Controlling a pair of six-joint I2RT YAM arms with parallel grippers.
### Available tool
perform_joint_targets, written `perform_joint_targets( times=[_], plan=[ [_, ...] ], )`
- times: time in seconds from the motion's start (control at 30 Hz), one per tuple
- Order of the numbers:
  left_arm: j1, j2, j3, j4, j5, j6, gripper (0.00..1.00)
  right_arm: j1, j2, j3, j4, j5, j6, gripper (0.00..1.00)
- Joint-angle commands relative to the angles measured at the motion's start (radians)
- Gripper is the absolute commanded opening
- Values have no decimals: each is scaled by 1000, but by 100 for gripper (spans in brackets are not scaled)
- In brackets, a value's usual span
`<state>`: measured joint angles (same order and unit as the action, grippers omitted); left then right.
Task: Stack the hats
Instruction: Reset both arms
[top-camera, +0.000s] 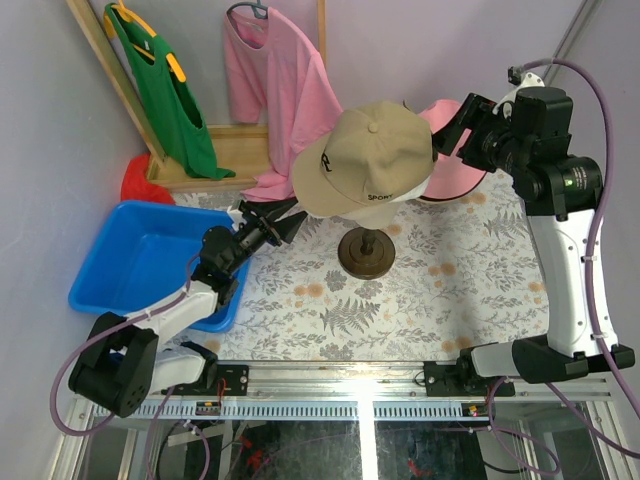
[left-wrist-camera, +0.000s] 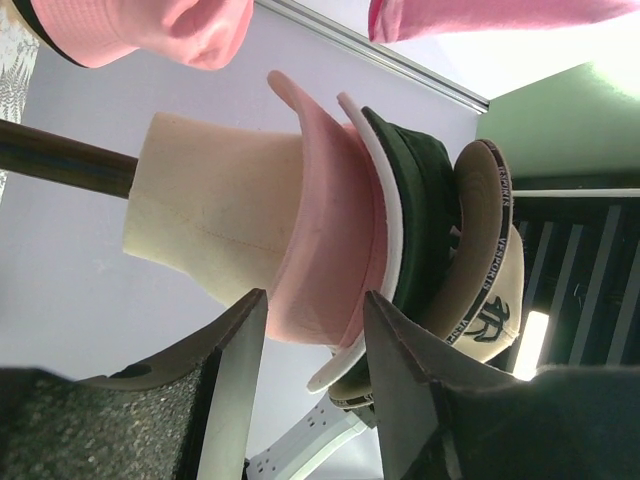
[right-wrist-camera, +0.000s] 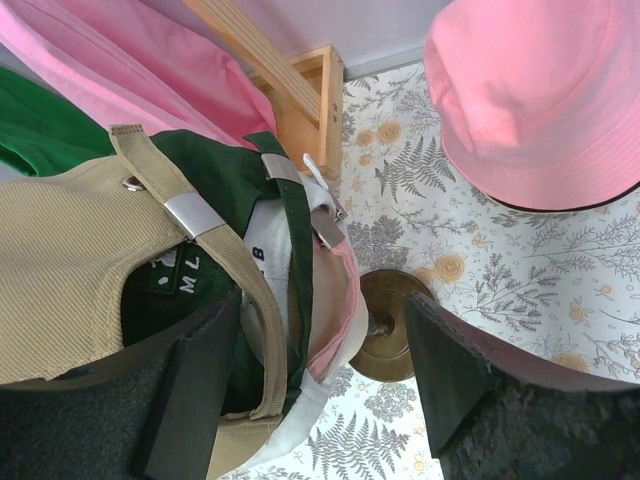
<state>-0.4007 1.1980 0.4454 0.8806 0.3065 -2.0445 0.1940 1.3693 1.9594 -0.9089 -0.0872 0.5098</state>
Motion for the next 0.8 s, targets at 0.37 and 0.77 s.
perform_joint_targets(
  times=[0.37,0.77],
  plan=[
    [64,-127,-11,-126,7,24,44,-12,-72,40,19,56,28,74],
    [205,-266,300,-653,-19,603,44,-13,-77,109,-19,259,-45,73]
  ],
)
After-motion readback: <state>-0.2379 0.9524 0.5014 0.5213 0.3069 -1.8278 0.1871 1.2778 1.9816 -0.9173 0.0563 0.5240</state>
